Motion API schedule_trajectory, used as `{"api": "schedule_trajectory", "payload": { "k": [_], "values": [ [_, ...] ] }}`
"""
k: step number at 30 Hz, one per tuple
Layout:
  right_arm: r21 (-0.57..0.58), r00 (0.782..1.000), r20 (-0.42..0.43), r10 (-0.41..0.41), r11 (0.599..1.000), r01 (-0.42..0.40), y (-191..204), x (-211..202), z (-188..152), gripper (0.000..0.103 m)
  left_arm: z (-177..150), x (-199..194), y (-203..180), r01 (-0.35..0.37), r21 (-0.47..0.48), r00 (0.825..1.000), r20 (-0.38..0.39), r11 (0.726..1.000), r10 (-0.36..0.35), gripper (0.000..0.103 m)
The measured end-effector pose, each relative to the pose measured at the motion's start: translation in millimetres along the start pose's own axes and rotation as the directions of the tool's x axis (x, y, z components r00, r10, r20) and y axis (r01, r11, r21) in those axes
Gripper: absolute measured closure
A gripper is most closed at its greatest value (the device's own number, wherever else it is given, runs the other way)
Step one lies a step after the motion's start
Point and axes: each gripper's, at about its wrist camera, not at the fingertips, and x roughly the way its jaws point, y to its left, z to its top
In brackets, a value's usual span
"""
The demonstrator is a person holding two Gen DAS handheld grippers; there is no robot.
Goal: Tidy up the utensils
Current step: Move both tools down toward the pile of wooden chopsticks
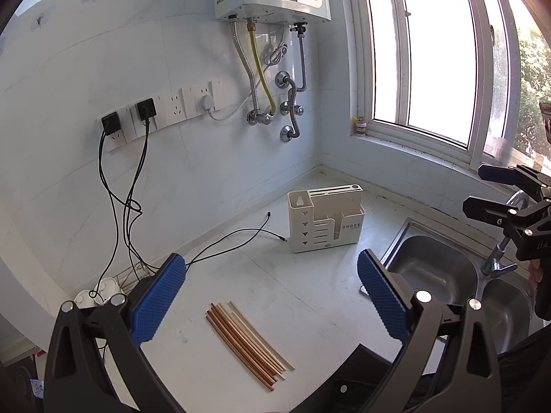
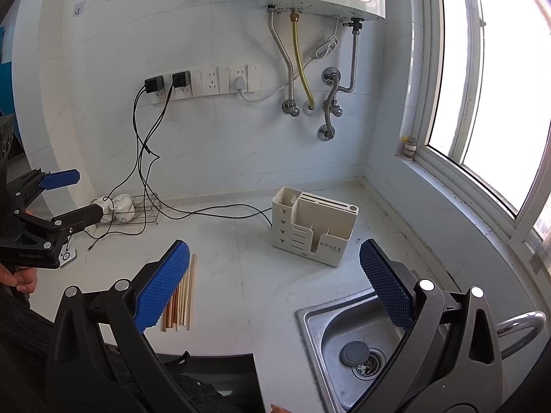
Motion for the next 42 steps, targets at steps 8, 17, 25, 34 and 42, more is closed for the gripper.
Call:
{"api": "schedule_trajectory", "payload": {
  "k": [8,17,25,34,42],
  "values": [
    [-0.017,1.000,-0.010,0.019,1.000,-0.019,1,22,9,0.008,4,14,10,-0.015,-0.020,1.000,-0.016,1.000,0.015,0.005],
    [-0.053,0.996,-0.045,0.080,0.995,-0.083,10,63,20,0.008,2,32,33,-0.082,-0.076,0.995,-0.069,0.994,0.077,0.005],
    [-0.115,0.989,-0.067,0.135,0.983,-0.142,30,109,23,0.008,-13,49,63,-0.188,-0.143,0.978,-0.122,0.972,0.171,0.005],
    [-0.113,0.979,-0.113,0.168,0.977,-0.181,64,164,8,0.008,-54,77,94,-0.252,-0.197,0.956,-0.205,0.947,0.211,0.005],
    [-0.069,0.967,-0.170,0.188,0.977,-0.202,102,206,-22,0.008,-100,105,117,-0.242,-0.231,0.947,-0.268,0.942,0.177,0.005]
  ]
}}
